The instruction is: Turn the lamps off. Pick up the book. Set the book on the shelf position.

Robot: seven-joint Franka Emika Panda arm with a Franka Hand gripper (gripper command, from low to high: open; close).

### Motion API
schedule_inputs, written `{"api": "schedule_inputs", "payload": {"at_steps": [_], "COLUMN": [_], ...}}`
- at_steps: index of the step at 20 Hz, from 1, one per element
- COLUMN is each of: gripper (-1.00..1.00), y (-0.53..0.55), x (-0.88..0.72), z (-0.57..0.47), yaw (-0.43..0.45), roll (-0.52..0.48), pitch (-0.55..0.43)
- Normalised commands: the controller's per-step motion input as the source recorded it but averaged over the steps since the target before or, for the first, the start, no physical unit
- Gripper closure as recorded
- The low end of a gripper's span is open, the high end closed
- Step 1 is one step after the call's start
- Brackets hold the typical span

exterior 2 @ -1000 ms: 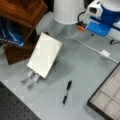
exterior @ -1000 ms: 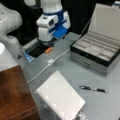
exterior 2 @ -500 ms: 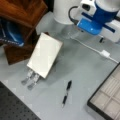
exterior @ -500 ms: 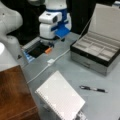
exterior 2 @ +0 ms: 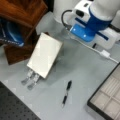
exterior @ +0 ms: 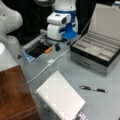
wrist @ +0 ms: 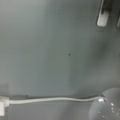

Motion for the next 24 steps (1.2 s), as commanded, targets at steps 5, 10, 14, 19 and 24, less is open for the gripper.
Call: {"api": "schedule_inputs", "payload": {"at_steps": [5, 10, 14, 19, 24], "gripper": [-1.0, -1.0, -1.0, -1.0, -1.0], "y": [-0.01, 0.08, 0.17, 0.2, 0.18], "x": [0.51, 0.42, 0.42, 0.46, 0.49], "z": [0.07, 0.08, 0.07, -0.02, -0.01], "yaw": [-0.101, -0.102, -0.186, -0.195, -0.132], "roll": [-0.363, -0.422, -0.548, -0.616, -0.705], "pitch": [0.224, 0.276, 0.267, 0.262, 0.272]}}
